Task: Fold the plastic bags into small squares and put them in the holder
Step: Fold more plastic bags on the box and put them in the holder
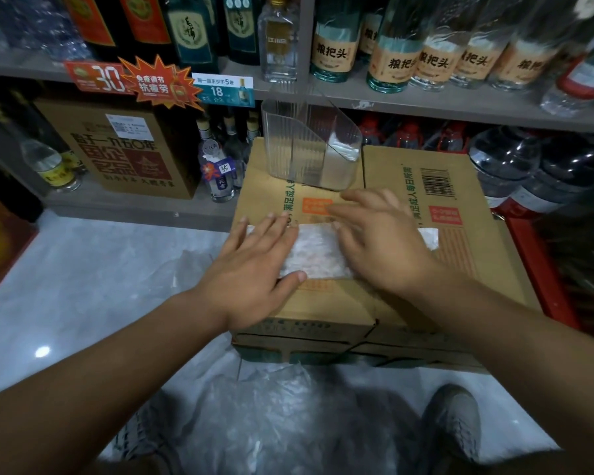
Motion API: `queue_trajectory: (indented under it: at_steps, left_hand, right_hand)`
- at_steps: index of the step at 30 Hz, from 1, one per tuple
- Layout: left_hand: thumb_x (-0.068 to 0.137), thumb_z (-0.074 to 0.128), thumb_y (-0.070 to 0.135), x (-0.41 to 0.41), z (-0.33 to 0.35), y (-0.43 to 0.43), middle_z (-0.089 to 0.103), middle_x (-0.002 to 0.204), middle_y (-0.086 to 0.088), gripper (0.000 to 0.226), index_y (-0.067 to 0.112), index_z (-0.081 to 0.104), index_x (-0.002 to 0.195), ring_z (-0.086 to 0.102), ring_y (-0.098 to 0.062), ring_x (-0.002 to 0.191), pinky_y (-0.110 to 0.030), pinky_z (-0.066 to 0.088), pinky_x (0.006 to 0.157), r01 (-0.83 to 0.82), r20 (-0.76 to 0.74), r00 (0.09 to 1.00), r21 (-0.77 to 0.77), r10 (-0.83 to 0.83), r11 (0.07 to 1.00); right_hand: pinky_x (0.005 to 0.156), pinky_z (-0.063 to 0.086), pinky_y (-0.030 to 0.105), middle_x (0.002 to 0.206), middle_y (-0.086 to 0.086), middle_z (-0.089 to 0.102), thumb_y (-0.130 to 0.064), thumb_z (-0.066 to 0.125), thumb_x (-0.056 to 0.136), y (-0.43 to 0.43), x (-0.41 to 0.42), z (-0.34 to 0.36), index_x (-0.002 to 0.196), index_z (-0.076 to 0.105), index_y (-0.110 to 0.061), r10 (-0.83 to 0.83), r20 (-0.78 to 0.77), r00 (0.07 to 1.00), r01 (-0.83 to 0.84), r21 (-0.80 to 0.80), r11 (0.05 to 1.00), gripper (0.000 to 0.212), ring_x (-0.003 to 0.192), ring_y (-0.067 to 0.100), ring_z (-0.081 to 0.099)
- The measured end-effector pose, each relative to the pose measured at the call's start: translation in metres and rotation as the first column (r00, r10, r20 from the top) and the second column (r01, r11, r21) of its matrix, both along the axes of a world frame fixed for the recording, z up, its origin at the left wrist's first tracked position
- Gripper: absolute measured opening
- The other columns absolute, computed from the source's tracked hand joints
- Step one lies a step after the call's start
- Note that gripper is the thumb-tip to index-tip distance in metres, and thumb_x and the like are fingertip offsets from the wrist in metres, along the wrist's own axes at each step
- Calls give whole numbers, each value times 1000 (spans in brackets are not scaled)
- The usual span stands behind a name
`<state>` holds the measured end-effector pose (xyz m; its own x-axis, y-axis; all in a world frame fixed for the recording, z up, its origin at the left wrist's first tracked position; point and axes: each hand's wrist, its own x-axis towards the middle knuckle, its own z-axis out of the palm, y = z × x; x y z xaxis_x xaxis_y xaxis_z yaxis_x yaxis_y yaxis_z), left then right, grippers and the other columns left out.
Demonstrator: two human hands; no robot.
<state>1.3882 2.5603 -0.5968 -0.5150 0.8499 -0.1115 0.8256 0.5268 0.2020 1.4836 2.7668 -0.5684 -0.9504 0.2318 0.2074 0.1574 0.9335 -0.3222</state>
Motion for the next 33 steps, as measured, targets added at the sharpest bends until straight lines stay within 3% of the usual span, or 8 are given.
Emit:
queue_trajectory:
  at_steps: [6,10,13,16,22,27,29,33]
  left_hand:
    - [87,-6,71,0,-3,-1,-13,170,2,90,22,-5,162,-18,-10,154,-43,-12,124,-9,-14,1000,-45,8,999]
    - [85,-10,71,0,-3,-1,-17,169,2,91,22,-10,161,-20,-10,153,-45,-12,125,-13,-32,999,-80,10,997]
    - [86,-8,74,2,-2,-1,-19,168,3,91,22,-15,160,-22,-10,153,-45,-12,125,-11,-33,999,-83,8,997]
    - [91,0,75,1,-3,-2,-20,168,5,87,24,-21,159,-23,-8,152,-44,-12,125,-9,-16,1000,-58,8,998]
    - [91,19,75,0,-3,-3,-13,168,7,95,22,-23,157,-16,-5,151,-39,-10,125,-25,55,998,53,23,998]
    - [84,51,69,-8,4,-7,28,163,5,87,24,29,155,20,-14,150,-35,8,118,-13,33,999,288,3,957]
    - [82,56,67,-10,9,-8,55,133,6,64,26,54,132,44,-19,128,-31,19,102,82,-100,994,319,-52,944]
    - [84,47,67,-9,13,-7,59,99,13,45,31,65,105,52,-14,101,-31,24,82,37,-95,995,278,-11,960]
  right_hand:
    - [123,-12,36,169,-1,-11,-66,1,94,-22,33,-13,161,5,-30,110,401,909,-141,47,989,76,154,16,-16]
    - [121,-18,29,166,-9,-19,-62,8,100,2,43,-15,161,0,-35,147,423,894,-162,0,987,67,150,7,-25]
    - [123,-7,30,169,-4,0,-65,21,100,12,47,-15,160,22,-33,160,342,926,-165,-15,986,68,155,14,-5]
    - [110,31,44,146,4,50,-61,52,87,14,49,-14,127,65,-24,188,112,976,-197,76,977,56,135,26,41]
    - [87,47,43,106,-1,61,-31,70,88,4,39,-14,99,74,-21,286,59,956,-291,102,951,16,101,24,54]
    - [82,47,37,97,-5,61,-24,64,91,4,34,-13,93,71,-23,264,71,962,-269,64,961,8,94,20,54]
    - [82,44,34,94,-8,60,-26,60,92,5,31,-10,93,67,-24,257,95,962,-261,32,965,7,92,17,53]
    - [81,42,33,89,-10,61,-23,58,94,7,26,-1,92,62,-25,228,105,968,-222,-61,973,6,89,15,54]
